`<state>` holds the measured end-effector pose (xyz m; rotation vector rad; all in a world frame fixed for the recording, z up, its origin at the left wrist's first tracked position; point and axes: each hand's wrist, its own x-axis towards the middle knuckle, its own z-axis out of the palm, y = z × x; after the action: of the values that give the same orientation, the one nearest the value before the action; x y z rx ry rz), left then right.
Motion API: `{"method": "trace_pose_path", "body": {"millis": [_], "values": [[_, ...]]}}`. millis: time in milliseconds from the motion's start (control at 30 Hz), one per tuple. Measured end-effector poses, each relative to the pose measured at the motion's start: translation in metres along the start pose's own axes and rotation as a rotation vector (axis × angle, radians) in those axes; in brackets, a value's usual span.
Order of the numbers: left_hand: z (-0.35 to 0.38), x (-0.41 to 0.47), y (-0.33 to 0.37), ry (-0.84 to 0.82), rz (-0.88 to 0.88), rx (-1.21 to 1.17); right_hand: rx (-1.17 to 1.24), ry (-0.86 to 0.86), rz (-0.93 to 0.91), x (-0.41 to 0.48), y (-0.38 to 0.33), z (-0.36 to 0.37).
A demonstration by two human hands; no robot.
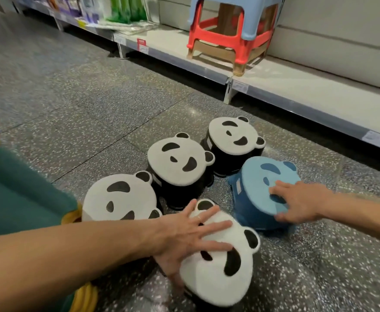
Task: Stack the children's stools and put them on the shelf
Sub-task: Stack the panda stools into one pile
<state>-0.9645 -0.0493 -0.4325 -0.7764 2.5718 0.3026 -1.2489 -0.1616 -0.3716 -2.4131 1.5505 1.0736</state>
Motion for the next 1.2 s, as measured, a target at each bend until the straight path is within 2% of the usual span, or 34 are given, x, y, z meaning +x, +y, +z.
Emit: {"method": "trace_pose_path", "body": {"millis": [133,233,300,500,633,800,1067,1200], "values": [[0.006,0.017,0.007,0.099,-0.171,-0.129,-0.041,0.13,0.144,0.005,-0.002,0.009],[0.002,0.027,0.008,0.066,-0.219,-0.158,0.095,0.405,0.044,-0.004,-0.017,0.021],[-0.003,0.025,-0.001,0.061,-0.254,-0.17,0.243,0.479,-0.051,-0.016,-0.034,0.027],[0.023,0.012,-0.019,0.159,-0.425,-0.393,0.483,0.219,-0.208,-0.038,-0.073,0.056],[0.032,0.014,-0.019,0.208,-0.418,-0.423,0.561,0.191,-0.244,-0.028,-0.099,0.061],[0.026,0.01,-0.019,0.294,-0.34,-0.43,0.783,0.198,-0.184,-0.024,-0.12,0.065],[-0.015,0.001,-0.027,0.469,-0.275,-0.405,0.603,0.286,-0.102,-0.055,-0.093,0.02],[-0.048,-0.015,-0.048,0.519,-0.252,-0.326,0.528,0.392,-0.112,-0.066,-0.081,-0.012]]}}
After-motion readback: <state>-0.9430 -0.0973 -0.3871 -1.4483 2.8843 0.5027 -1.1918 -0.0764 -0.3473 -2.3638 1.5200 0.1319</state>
